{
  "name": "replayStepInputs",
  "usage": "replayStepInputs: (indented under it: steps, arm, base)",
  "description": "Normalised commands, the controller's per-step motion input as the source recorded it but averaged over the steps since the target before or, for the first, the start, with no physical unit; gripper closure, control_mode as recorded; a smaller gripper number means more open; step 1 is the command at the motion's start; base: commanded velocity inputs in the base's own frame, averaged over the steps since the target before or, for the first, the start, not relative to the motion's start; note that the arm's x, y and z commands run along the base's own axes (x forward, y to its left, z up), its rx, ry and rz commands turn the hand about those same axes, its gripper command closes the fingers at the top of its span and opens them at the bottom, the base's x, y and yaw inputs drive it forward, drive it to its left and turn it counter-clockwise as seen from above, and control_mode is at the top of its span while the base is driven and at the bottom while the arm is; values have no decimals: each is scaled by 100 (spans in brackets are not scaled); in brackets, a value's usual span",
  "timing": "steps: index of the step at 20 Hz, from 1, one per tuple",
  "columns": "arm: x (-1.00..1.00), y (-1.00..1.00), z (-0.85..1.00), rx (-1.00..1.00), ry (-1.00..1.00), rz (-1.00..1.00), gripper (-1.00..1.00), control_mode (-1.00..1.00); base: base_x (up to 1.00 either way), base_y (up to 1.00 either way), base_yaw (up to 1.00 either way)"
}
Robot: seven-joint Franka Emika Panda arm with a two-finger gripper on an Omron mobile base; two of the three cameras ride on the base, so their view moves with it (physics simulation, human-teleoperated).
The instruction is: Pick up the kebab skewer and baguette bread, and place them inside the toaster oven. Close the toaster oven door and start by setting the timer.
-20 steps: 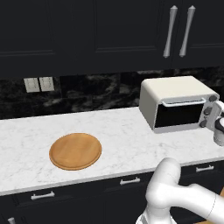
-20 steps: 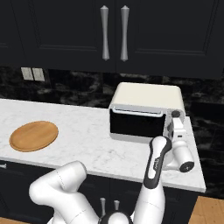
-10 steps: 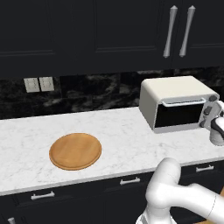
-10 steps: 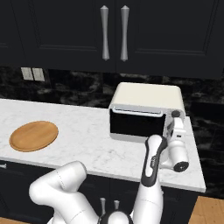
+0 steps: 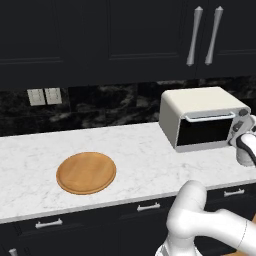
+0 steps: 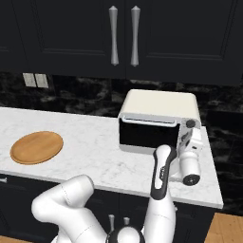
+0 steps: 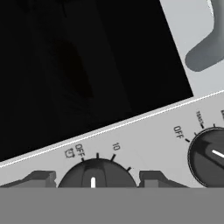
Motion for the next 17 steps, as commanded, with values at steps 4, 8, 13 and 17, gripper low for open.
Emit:
replayStepInputs:
  steps: [4,8,13,17]
  arm:
    - [0,-25,11,29,-5,-2,100,-100]
    - [0,-29,10,32,-3,-2,100,-100]
    - [0,-26,7,34,-1,-3,100,-100]
    - [0,-26,15,37,0,-4,100,-100]
  base:
    - [0,0,0]
    - [0,0,0]
    - [0,0,0]
    - [0,0,0]
